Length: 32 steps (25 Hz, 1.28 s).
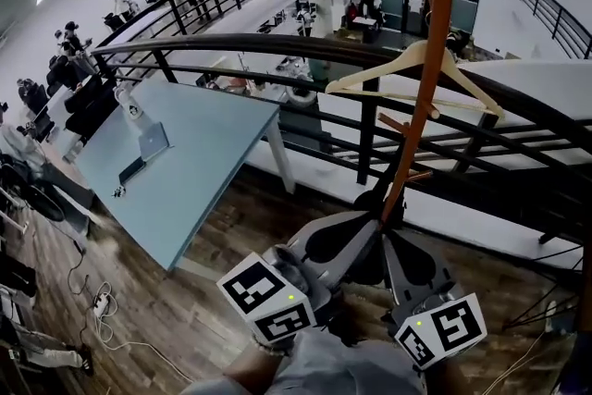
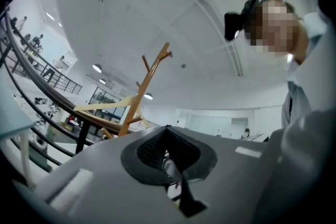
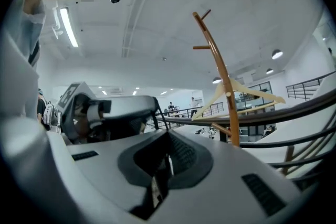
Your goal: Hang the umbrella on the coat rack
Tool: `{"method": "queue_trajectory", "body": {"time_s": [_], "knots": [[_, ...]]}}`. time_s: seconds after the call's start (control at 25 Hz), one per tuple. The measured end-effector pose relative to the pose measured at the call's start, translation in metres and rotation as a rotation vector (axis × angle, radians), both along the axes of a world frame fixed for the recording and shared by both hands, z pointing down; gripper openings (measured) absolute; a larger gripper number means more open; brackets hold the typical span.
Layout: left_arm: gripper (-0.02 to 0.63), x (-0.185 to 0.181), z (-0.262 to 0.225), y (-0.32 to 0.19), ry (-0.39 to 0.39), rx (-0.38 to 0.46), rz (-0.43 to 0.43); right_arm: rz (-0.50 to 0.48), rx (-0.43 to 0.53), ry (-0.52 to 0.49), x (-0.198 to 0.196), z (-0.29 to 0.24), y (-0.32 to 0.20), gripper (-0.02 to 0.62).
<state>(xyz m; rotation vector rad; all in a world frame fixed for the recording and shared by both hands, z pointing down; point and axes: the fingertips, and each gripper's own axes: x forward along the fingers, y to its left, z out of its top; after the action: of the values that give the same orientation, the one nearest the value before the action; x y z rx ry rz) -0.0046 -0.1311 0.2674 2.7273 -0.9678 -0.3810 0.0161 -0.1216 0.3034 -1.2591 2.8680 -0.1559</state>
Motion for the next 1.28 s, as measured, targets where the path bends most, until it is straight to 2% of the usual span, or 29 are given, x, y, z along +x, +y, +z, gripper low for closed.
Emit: {"method": "queue_trajectory", "body": {"time_s": [0.08,0.12,0.2,0.4,0.84,1.28], "knots": [[0.002,0.004,0.007,-0.017,-0.067,0.001,0.017,0.014,-0.023,-0.032,-0.004,0.005,-0.013,-0.002],[0.002,0.004,0.012,-0.024,-0.072,-0.014,0.032,0.029,-0.034,-0.046,-0.004,0.008,-0.02,-0.003],[0.002,0.003,0.02,-0.038,-0.061,-0.039,0.053,0.061,-0.048,-0.053,-0.002,0.012,-0.036,-0.003],[0.002,0.0,0.034,-0.075,-0.078,-0.033,0.101,0.117,-0.04,-0.031,-0.004,0.021,-0.072,-0.003],[0.002,0.001,0.027,-0.145,-0.087,-0.028,0.244,0.269,-0.043,-0.016,-0.003,0.011,-0.14,-0.003],[0.002,-0.005,0.042,-0.19,-0.139,-0.024,0.31,0.364,-0.063,-0.004,-0.003,0.018,-0.186,-0.002]]}}
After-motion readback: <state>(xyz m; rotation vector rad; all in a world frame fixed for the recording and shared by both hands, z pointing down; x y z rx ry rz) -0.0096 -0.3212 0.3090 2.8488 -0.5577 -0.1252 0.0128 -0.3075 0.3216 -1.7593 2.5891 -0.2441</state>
